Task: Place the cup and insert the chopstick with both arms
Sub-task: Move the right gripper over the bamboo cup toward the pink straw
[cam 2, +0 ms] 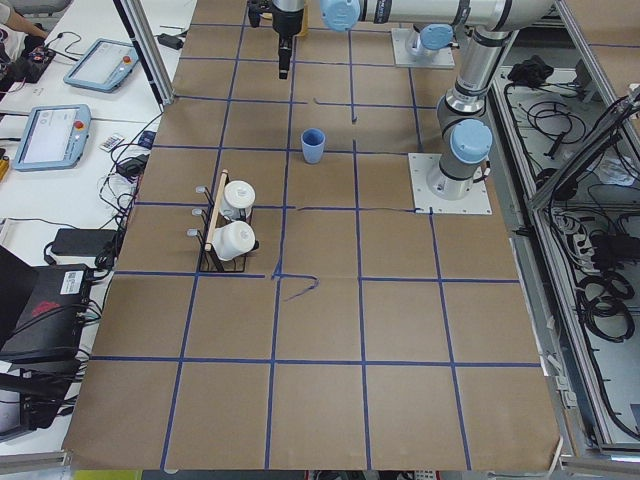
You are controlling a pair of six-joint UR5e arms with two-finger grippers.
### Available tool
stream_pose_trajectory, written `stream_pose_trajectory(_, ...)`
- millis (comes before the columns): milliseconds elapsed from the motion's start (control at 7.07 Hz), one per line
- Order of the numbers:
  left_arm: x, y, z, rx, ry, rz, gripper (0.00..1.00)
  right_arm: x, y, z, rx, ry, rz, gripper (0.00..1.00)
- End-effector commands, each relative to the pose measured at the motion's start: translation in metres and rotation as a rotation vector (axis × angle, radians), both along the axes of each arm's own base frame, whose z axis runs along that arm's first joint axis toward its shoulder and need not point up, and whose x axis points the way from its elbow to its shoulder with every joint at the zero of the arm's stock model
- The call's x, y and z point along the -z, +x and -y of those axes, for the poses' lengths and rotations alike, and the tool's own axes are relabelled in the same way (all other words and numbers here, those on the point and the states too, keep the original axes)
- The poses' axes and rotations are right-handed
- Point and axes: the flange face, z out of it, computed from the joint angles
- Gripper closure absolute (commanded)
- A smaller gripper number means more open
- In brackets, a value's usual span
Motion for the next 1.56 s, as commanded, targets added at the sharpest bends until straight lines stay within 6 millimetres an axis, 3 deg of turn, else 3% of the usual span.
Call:
stream_pose_trajectory(0, -0.0001, -0.0009, 0.0003, 0.001, 0.0, -0.007, 0.0, 0.0033, -0.0005, -0.0077, 0.001, 0.059, -0.002, 0.0)
stream_pose_trajectory(283, 0.0034, -0.0028, -0.0068, 0.005, 0.044, -0.002, 0.0, 0.0012, 0.0003, -0.0074, -0.002, 0.049, -0.001, 0.0)
stream_pose_trajectory(1415, 0.006, -0.0057, -0.0044, 0.003, 0.044, 0.0, 0.0, 0.0033, 0.001, -0.0066, 0.0, 0.046, -0.002, 0.0)
